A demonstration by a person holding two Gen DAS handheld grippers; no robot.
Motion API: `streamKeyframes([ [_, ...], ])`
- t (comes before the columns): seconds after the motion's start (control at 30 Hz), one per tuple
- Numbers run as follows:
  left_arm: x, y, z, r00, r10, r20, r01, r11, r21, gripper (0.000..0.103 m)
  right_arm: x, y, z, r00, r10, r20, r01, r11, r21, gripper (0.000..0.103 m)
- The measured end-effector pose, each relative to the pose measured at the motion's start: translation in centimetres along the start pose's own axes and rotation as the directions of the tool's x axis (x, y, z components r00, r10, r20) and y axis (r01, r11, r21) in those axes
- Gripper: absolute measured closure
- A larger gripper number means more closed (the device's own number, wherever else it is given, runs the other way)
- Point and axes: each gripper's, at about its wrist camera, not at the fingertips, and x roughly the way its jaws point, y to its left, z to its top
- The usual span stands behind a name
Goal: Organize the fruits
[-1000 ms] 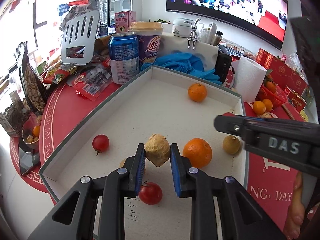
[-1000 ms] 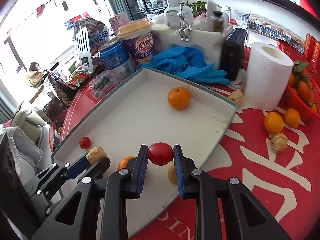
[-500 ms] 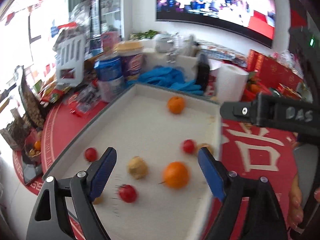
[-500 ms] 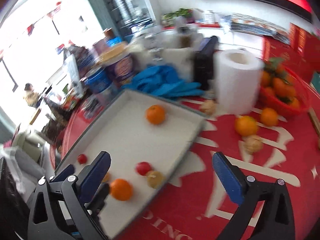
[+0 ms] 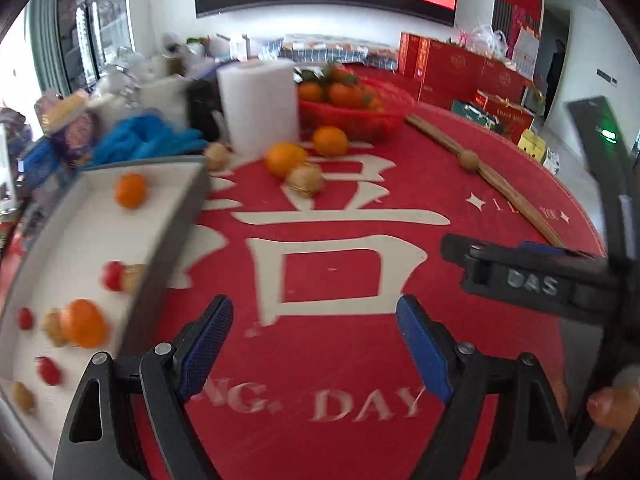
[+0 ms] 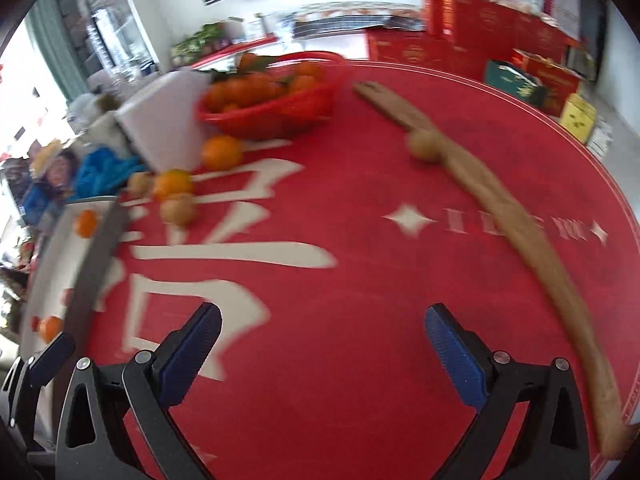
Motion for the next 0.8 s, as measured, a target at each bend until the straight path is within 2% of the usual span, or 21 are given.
streamKeyframes([
  [0.2, 2.5, -0.7, 0.6, 0.999, 0.032, -0.026, -0.032, 0.999, -0.014, 0.017, 0.0, -1.3, -0.5, 0.997, -0.044, 0.060, 0.046, 0.999, -0.027, 0.001],
  [0.3, 3.1, -0.5, 0.5, 0.998, 0.034, -0.046, -0.035, 0.999, -0.021, 0.015, 0.3, -0.3, -0.9, 0.992, -0.106, 0.061, 0.110, 0.991, -0.074, 0.001],
  [0.37, 3.1, -0.4, 0.5, 0.998, 0.034, -0.047, -0.035, 0.999, -0.023, 0.014, 0.5, 0.0, -0.8, 0.992, -0.114, 0.061, 0.118, 0.990, -0.073, 0.000],
  [0.5, 3.6, -0.2, 0.6, 0.997, 0.026, -0.073, -0.028, 0.999, -0.026, 0.000, 0.7, 0.1, -0.8, 0.991, -0.119, 0.062, 0.124, 0.989, -0.077, 0.000],
  [0.8, 3.7, -0.3, 0.7, 0.997, 0.028, -0.073, -0.029, 0.999, -0.020, 0.000, 0.8, 0.2, -0.9, 0.990, -0.130, 0.060, 0.134, 0.988, -0.081, 0.000],
])
